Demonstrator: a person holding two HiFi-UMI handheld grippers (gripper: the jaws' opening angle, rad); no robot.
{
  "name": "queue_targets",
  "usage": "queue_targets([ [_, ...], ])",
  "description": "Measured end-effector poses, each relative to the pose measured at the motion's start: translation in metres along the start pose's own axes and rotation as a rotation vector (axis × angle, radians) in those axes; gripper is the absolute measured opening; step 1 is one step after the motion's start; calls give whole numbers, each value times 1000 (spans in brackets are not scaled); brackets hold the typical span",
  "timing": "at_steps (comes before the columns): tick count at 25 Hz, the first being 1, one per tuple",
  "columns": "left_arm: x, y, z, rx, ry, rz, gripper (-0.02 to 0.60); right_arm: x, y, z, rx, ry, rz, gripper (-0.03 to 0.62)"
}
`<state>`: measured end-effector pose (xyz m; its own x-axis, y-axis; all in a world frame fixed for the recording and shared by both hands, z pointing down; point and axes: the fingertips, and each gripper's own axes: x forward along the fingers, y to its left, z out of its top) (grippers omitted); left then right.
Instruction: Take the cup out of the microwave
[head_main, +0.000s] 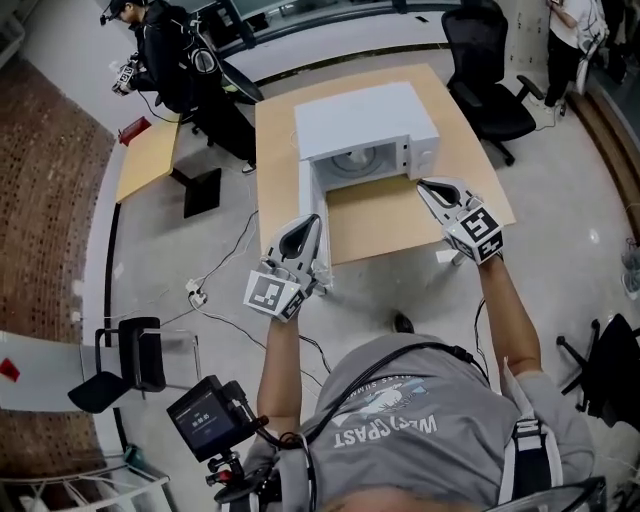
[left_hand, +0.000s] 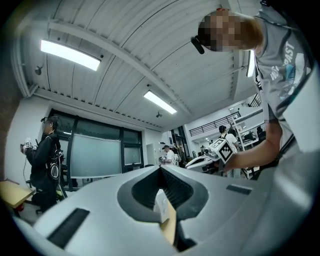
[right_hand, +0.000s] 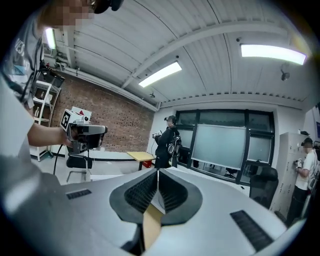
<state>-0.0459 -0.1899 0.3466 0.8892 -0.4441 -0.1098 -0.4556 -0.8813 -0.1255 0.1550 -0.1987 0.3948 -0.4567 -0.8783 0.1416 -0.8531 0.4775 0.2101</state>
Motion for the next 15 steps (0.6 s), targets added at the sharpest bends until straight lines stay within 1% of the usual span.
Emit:
queue_targets([
  [8,9,17,-13,-17,55,91,41,55,-16,-22,29,38,117,12],
  [12,21,25,-15,-36,85,97,41,77,-30,-34,51,69,134,12],
  [15,20,32,-20,-24,119,101,43,99,-32,-44,58,91,152,12],
])
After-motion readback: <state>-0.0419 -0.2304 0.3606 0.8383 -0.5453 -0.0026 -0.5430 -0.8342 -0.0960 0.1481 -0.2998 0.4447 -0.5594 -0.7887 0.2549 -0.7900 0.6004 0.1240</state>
